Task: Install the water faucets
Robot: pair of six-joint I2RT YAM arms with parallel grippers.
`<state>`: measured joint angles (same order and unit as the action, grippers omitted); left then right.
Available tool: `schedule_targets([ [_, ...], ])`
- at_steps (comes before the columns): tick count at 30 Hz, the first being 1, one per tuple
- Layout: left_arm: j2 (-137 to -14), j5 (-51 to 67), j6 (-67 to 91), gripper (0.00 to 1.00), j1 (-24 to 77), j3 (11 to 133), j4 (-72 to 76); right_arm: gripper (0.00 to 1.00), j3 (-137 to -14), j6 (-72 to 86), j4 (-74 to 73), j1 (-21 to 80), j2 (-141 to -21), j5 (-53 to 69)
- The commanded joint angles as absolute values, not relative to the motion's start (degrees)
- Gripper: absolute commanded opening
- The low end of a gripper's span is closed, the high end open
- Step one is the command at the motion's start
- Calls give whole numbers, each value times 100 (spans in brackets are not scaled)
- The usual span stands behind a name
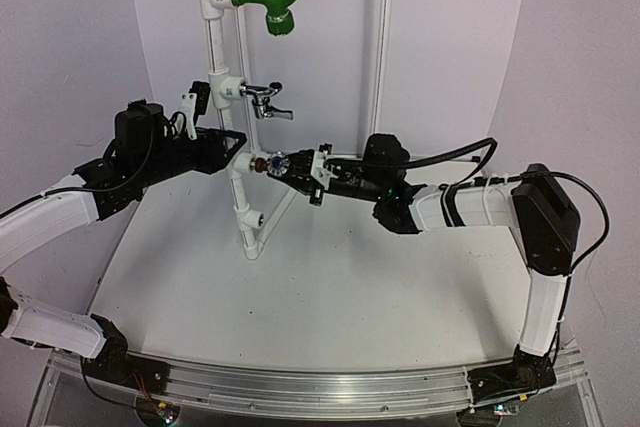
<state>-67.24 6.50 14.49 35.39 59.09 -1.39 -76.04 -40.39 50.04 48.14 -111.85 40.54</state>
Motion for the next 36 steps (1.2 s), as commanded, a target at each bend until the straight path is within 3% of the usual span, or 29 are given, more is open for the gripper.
schedule_targets([
  [1, -6553, 1090, 2004, 0, 3621, 5842, -125, 0, -7969, -3772, 5388, 4746, -11309, 3919],
  [12, -6519, 819, 2319, 0, 3623, 5822, -109, 0, -7872, -3399, 5646, 4774, -11402, 3956],
  [36, -6491, -126, 2932, 0, 4004, 5679, 207, 0, -7459, -1750, 6741, 5299, -11698, 2489],
])
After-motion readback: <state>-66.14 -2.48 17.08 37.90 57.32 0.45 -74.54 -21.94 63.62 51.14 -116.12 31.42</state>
